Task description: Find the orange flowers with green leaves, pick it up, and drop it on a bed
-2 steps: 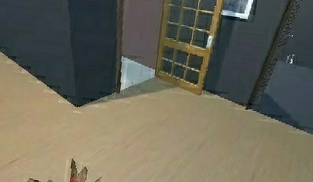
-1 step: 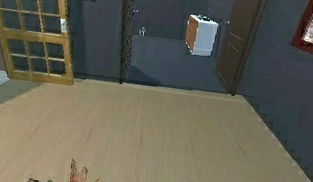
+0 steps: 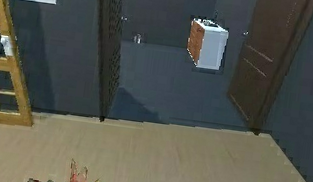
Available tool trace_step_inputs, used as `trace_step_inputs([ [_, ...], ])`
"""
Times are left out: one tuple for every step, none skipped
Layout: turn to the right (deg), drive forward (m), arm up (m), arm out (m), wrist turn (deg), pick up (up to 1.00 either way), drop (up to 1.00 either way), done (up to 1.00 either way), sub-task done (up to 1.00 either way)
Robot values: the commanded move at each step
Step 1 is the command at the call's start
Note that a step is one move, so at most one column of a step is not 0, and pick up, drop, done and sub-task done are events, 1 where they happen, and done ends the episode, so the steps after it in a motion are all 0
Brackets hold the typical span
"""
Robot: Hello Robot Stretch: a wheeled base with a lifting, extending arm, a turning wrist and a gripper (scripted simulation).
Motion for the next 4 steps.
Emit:
trace_step_inputs([
  [0.0,1.00,0.00,0.00,0.0,0.00,0.00,0.00,0.00],
  [3.0,0.00,0.00,0.00,0.0,0.00,0.00,0.00,0.00],
  [0.0,1.00,0.00,0.00,0.0,0.00,0.00,0.00,0.00],
  [0.0,0.50,0.00,0.00,0.0,0.00,0.00,0.00,0.00],
])
